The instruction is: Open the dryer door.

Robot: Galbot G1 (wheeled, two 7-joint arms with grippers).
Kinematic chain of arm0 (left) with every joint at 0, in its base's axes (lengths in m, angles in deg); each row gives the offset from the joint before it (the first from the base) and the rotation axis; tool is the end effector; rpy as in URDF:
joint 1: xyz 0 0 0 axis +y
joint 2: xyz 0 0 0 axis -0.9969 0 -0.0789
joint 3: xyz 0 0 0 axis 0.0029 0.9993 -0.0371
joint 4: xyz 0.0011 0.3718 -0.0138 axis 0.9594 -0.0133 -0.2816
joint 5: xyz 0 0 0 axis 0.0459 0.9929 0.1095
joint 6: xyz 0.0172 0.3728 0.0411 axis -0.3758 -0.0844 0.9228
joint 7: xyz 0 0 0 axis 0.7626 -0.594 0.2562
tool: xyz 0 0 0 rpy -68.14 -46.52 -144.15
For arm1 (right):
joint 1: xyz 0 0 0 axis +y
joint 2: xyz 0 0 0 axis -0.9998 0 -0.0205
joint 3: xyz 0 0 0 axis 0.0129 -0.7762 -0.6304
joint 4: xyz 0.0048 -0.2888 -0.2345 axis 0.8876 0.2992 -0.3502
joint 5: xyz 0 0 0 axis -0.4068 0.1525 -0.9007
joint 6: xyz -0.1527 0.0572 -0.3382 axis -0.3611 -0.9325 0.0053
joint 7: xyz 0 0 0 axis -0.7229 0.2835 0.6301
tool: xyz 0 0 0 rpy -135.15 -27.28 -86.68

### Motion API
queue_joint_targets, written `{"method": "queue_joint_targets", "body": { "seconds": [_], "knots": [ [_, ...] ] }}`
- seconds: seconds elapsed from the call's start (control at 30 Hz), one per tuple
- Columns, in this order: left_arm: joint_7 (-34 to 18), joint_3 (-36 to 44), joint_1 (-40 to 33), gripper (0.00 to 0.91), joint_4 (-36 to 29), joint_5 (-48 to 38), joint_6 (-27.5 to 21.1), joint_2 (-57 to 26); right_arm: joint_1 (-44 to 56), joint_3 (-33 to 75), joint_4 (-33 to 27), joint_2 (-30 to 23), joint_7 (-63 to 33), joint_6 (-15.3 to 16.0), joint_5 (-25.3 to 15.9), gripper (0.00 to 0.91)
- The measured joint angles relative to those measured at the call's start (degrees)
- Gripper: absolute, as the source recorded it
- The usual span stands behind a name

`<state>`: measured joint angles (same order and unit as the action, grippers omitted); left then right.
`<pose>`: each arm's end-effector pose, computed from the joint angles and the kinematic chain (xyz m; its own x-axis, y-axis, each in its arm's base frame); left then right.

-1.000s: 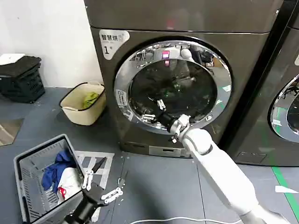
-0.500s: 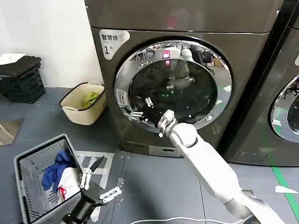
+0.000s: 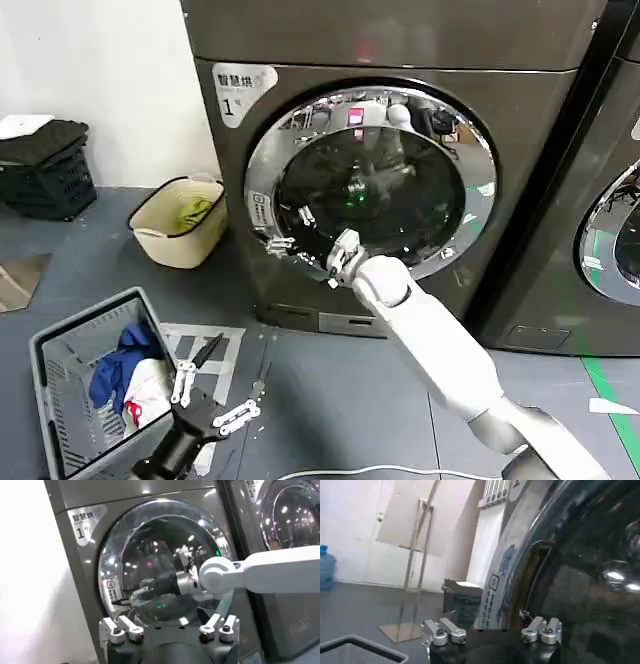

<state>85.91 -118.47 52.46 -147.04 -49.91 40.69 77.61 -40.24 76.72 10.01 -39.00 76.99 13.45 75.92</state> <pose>0.1032 0.0488 -0.2405 -0.9098 0.4094 -0.0683 0.3750 0.8812 0.2878 0.5439 0.1355 -0.2096 -0.5379 -0.8394 -0.0785 -0.8060 0.5393 -0.2440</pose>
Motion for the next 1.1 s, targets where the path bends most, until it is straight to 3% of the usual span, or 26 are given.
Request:
{"method": "queue_joint_targets", "body": {
  "seconds": [0.4,0.63,0.87,1.1],
  "knots": [
    [0.0,-0.2,0.0,0.907,0.0,-0.1,0.0,-0.3,-0.1,-1.2,1.0,1.5,7.4,-2.2,1.8,0.907],
    [0.0,-1.6,-0.8,0.907,0.3,-1.6,-0.4,-0.9,0.6,-1.8,2.8,3.5,11.3,-4.8,5.4,0.907],
    [0.3,-4.9,-2.1,0.907,1.0,-7.1,-1.7,-2.8,1.3,-2.6,5.2,6.4,15.5,-7.6,9.0,0.907],
    [1.0,-10.2,-3.2,0.907,1.1,-13.2,-3.2,-5.4,1.8,-3.0,7.9,9.4,18.3,-8.4,10.6,0.907]
  ]
}}
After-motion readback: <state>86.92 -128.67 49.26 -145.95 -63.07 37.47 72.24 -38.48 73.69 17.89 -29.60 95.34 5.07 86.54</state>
